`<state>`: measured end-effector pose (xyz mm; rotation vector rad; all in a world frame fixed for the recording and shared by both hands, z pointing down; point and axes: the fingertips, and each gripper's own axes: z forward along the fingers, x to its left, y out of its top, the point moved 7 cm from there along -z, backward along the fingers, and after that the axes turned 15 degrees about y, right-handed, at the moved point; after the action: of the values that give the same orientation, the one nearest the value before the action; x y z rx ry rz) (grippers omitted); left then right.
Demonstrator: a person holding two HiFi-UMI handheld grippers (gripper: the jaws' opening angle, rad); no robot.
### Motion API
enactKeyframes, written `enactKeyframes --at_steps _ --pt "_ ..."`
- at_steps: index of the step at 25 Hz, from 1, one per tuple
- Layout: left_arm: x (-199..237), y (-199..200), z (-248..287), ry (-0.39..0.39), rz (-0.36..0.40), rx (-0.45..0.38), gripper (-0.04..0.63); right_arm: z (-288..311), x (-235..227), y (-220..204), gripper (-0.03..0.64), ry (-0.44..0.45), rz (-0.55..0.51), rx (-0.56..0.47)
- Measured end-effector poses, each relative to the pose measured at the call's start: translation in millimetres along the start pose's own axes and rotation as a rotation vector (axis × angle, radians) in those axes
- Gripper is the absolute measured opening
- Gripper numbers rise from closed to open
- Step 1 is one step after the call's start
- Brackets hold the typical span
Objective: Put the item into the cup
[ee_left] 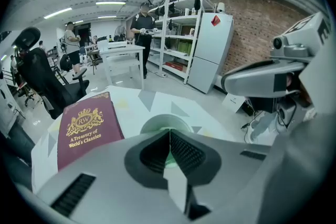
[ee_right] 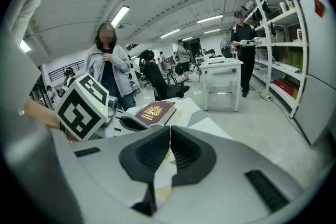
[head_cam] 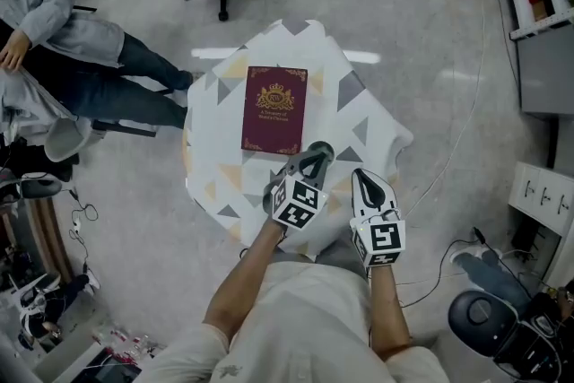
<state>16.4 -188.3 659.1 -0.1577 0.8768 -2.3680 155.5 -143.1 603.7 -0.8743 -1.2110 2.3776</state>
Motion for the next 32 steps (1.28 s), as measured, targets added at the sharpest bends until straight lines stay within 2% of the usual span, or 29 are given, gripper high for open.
enactKeyframes --at_steps 11,16,24,32 --pt "-1.6 3.6 2.3 0.009 0.031 0.031 0.037 -4.8 -0.3 -1.0 0.009 -0.015 0.002 -0.008" --pt "-0.9 9.5 -3.5 0.009 0.028 0.006 0.063 -7.9 0.7 1.9 0.009 -0.023 -0.006 -0.014" --pt "12.2 26.5 -40.9 0.026 -0.017 -0.102 0.071 -17.4 11.5 12.8 0.01 -0.047 -0.033 -0.044" --pt "32.5 50.7 -100.2 0.053 -0.075 -0.297 0.069 -34.7 33.7 40.5 0.011 -0.09 -0.095 -0.106"
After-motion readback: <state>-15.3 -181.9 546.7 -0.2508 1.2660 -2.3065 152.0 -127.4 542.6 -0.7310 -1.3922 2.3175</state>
